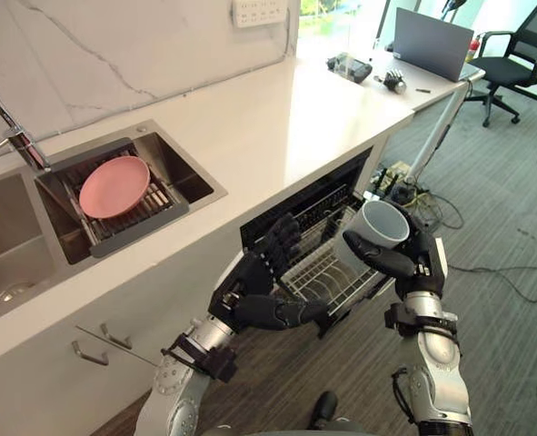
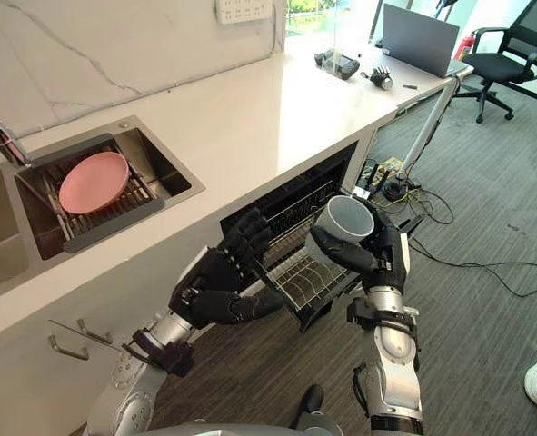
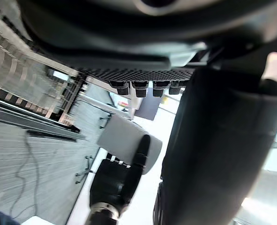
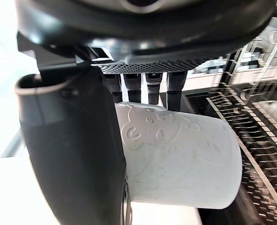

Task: Walk over to the sink, pick up the cup, carry it to the dishwasher, place the cup inside the dishwasher, then close the dishwasher door

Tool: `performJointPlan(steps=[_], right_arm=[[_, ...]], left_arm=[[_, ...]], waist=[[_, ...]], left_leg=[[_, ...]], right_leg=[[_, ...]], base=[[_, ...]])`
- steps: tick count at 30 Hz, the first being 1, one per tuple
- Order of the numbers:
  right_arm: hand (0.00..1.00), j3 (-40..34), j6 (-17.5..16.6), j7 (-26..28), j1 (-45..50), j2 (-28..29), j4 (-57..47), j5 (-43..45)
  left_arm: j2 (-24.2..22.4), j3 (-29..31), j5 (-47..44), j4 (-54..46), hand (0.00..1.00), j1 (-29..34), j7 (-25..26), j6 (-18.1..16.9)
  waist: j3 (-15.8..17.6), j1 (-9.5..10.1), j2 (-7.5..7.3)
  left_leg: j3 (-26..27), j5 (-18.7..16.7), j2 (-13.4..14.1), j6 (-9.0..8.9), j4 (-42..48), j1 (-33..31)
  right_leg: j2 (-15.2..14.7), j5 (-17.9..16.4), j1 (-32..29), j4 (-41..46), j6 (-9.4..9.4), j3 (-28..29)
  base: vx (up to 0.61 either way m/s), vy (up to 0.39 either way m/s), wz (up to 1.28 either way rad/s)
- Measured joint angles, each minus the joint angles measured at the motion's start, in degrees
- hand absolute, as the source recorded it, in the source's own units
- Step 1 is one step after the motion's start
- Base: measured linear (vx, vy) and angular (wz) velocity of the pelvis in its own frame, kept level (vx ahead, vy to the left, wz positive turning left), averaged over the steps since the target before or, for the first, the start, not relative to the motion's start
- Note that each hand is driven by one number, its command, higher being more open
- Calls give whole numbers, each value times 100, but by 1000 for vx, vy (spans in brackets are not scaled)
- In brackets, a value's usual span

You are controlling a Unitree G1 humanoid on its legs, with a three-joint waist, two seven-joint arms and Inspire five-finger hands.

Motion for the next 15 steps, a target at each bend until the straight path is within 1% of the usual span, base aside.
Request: performJointPlan(steps=[1, 3, 4, 7, 9, 11, 13, 15], right_arm=[[0, 0, 111, 37, -47, -101, 101, -149], [0, -1, 183, 87, -96, -252, 239, -191], [0, -2, 288, 110, -154, -389, 350, -312], [0, -8, 519, 222, -431, -712, 697, -419], [0, -9, 613, 279, -602, -878, 912, -615], [0, -10, 653, 306, -760, -1048, 1242, -780], [0, -9, 744, 303, -998, -1295, 1761, -1024], [0, -8, 833, 300, -1181, -1425, 2099, -1075]], left_arm=[[40, -6, 112, 180, 100, 92, 33, 188], [72, -12, 216, 419, 100, 155, 56, 330], [93, -9, 333, 668, 100, 191, 65, 400], [153, 21, 607, 1274, 100, 343, 71, 454], [203, 40, 746, 1628, 100, 406, 68, 465], [225, 60, 819, 2076, 100, 401, 73, 463], [254, 70, 950, 2560, 100, 413, 147, 420], [259, 129, 965, 2821, 100, 424, 210, 396]], waist=[[0, 20, 0], [2, 24, -4], [3, 26, -5], [4, 57, -11], [6, 81, -14], [10, 142, -21], [16, 244, -37], [18, 291, -40]], left_leg=[[-26, 0, -1, 1, 14, -18], [-105, 0, -1, 1, 46, -57], [-175, 1, -2, 2, 65, -69], [-266, 8, -16, 13, 94, -102], [-348, 18, -28, 28, 127, -155], [-454, 35, -41, 45, 143, -184], [-591, 86, -93, 76, 146, -274], [-693, 125, -134, 96, 147, -350]], right_leg=[[-5, 0, 3, 0, 1, -24], [-14, -3, 22, 0, 5, -93], [-21, -8, 66, 0, 11, -161], [-45, -15, 113, -1, 20, -251], [-67, -14, 122, -1, 22, -330], [-90, -14, 163, -1, 22, -427], [-144, -10, 167, -1, 28, -561], [-183, 0, 152, 0, 41, -658]], base=[[0, 0, 9], [-4, 6, 20], [-8, 13, 25], [-22, 24, 19], [-29, 31, 21], [-18, 25, 27], [-24, 29, 33], [-33, 37, 34]])
